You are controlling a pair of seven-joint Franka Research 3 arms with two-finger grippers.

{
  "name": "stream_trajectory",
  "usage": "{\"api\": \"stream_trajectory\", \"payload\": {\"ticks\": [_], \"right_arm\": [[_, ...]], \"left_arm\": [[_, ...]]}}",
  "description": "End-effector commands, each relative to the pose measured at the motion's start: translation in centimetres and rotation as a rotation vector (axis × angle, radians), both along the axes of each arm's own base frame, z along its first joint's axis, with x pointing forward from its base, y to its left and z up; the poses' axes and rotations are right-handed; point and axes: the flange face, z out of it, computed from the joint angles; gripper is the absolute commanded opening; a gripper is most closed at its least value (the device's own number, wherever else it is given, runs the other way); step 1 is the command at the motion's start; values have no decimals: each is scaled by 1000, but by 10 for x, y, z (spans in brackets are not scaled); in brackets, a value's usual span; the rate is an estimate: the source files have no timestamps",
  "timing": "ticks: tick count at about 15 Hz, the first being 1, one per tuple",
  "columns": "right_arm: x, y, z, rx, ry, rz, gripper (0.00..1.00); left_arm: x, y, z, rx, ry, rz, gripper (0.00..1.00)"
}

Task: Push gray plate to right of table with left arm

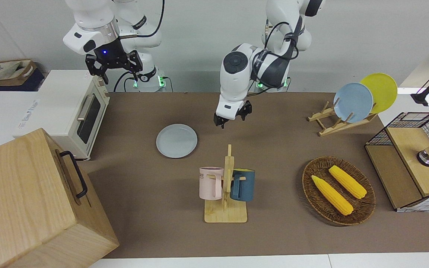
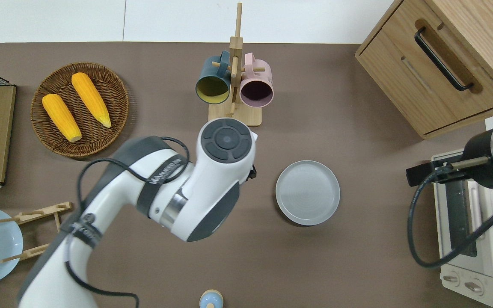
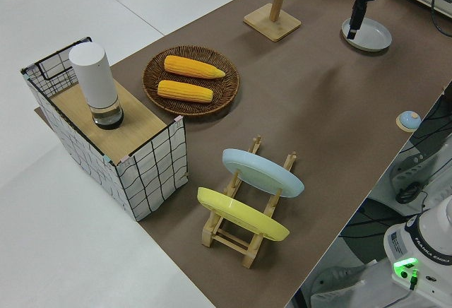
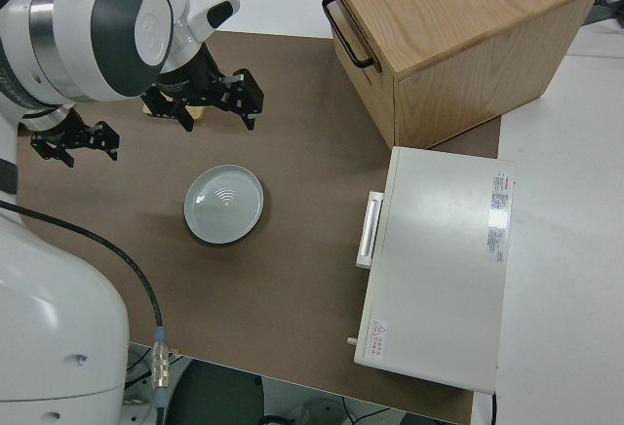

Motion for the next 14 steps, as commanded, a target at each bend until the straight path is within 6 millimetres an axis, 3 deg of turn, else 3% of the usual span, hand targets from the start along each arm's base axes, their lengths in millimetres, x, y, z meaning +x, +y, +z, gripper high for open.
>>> {"api": "stream_trajectory", "payload": {"ticks": [1,7,12,14], "right_arm": [[-3,-2,4,4,5,-17,983],[-3,-1,4,2,4,-15,983],[-3,-1,4,4,5,-15,983],[-3,-2,4,2,4,-15,983]], "left_arm": [[-5,66,54,4,34,-49,993],[-4,159,128,-33,-32,-26,995],[-3,237,158,-86,-44,-68,995],[-2,250,162,-85,-52,-117,995]]}}
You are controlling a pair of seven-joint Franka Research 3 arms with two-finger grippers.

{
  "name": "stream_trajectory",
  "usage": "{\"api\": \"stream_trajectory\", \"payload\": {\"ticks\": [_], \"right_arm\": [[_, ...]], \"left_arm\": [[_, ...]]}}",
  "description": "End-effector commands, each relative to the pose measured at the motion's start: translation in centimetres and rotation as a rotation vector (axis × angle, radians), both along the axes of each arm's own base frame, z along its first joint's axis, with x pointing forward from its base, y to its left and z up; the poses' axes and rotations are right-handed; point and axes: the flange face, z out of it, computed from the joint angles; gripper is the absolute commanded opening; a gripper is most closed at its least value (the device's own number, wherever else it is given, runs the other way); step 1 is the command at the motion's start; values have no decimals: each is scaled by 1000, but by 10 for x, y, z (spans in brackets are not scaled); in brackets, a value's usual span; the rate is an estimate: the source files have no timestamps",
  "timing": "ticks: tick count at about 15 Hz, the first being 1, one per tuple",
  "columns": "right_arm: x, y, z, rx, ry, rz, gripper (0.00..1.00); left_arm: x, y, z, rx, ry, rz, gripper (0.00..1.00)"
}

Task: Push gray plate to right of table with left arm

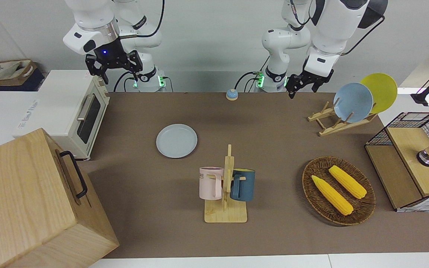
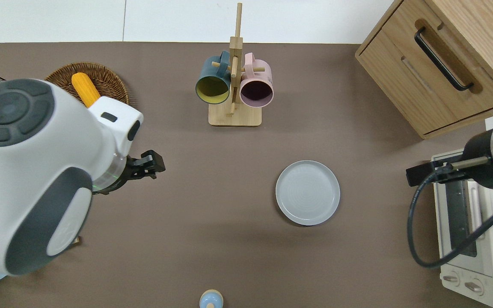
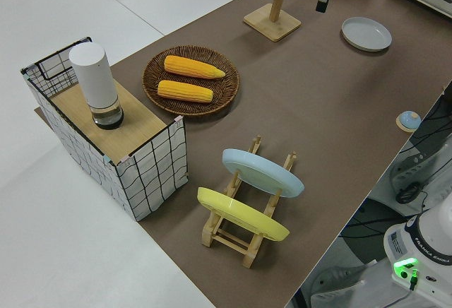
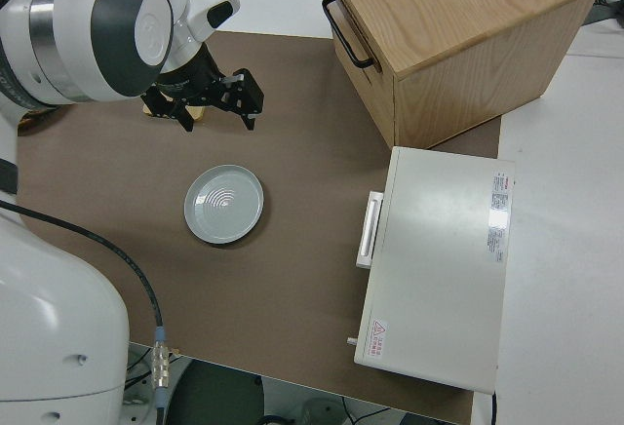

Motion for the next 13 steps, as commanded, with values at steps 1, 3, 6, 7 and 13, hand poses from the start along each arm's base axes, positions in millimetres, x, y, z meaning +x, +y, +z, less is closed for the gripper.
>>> {"api": "stream_trajectory", "payload": {"ticks": [1,3,6,7,13], "right_arm": [[-3,-2,4,4,5,-17,983],[-3,-2,4,4,5,-17,983],[-3,-2,4,4,5,-17,983],[-3,-1,4,4,5,-15,983],[-3,-1,4,4,5,-15,983]], "left_arm": [[-3,24,14,-20,-10,-122,995],[-1,43,16,-37,-13,-181,995],[0,54,19,-33,-20,-204,995],[1,52,17,-37,-17,-207,995],[2,54,16,-45,-16,-213,995]]}}
